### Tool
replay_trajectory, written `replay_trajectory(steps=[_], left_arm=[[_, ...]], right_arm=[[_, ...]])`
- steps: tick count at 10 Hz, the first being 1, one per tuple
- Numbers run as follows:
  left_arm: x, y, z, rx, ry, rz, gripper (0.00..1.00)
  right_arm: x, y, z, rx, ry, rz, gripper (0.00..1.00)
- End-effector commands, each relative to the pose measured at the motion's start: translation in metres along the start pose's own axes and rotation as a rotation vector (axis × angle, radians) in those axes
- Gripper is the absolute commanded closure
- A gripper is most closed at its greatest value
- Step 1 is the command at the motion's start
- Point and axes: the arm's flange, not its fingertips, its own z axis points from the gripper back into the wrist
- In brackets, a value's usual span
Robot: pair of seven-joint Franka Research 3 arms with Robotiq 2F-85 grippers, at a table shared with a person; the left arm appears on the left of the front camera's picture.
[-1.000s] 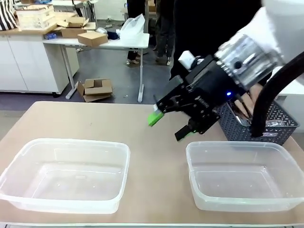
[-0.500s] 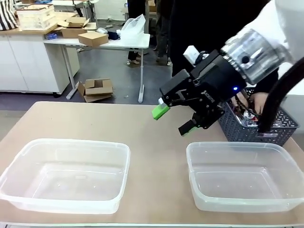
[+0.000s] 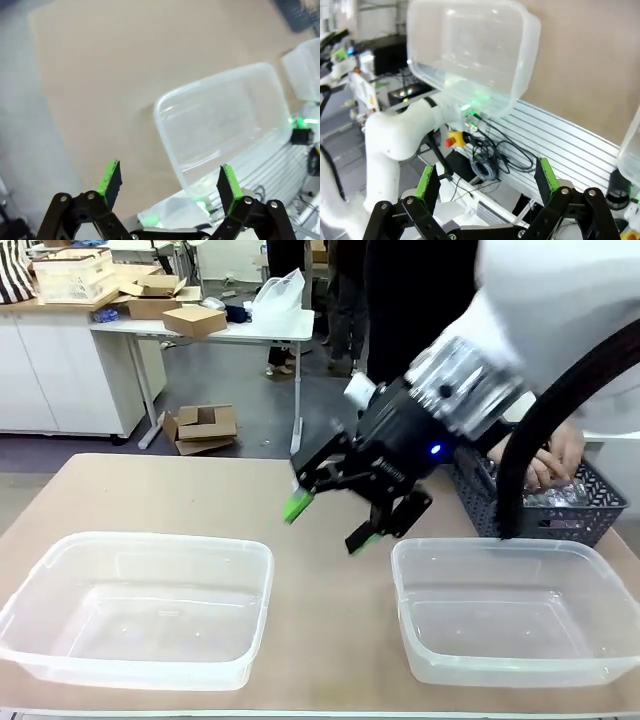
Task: Sort the waste into each basket.
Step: Pick up the Organizing box on the left side of the table and lift it.
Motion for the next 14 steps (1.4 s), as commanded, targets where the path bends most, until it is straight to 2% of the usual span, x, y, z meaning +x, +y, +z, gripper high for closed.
replay_trajectory(steps=[1, 2, 5, 7, 8, 9, 10, 11, 12, 13, 14], left_arm=[[-0.038, -0.028, -0.082, 0.045, 0.204, 0.04, 0.0], [-0.044, -0.031, -0.099, 0.058, 0.258, 0.024, 0.0], [-0.056, -0.051, -0.157, -0.115, 0.333, -0.015, 0.0], [-0.073, -0.059, -0.184, -0.13, 0.439, -0.036, 0.0], [-0.083, -0.056, -0.192, -0.099, 0.491, -0.025, 0.0], [-0.087, -0.054, -0.194, -0.1, 0.511, -0.005, 0.0], [-0.096, -0.049, -0.201, -0.058, 0.52, 0.011, 0.0], [-0.109, -0.044, -0.212, -0.018, 0.473, 0.02, 0.0], [-0.118, -0.042, -0.227, -0.067, 0.334, 0.054, 0.0], [-0.115, -0.041, -0.223, -0.095, 0.318, 0.063, 0.0], [0.028, 0.012, -0.148, -0.077, 0.465, 0.023, 0.0]], right_arm=[[0.027, 0.026, -0.043, -0.124, 0.072, -0.074, 0.0], [0.034, 0.028, -0.064, -0.135, 0.117, -0.071, 0.0], [0.057, 0.032, -0.118, -0.225, 0.186, -0.155, 0.0], [0.068, 0.034, -0.142, -0.291, 0.217, -0.198, 0.0], [0.071, 0.036, -0.153, -0.308, 0.233, -0.207, 0.0], [0.073, 0.04, -0.16, -0.331, 0.24, -0.213, 0.0], [0.073, 0.044, -0.166, -0.351, 0.253, -0.216, 0.0], [0.074, 0.048, -0.172, -0.358, 0.268, -0.209, 0.0], [0.075, 0.05, -0.175, -0.358, 0.277, -0.211, 0.0], [0.074, 0.049, -0.174, -0.36, 0.274, -0.223, 0.0], [0.071, 0.048, -0.168, -0.355, 0.277, -0.232, 0.0]])
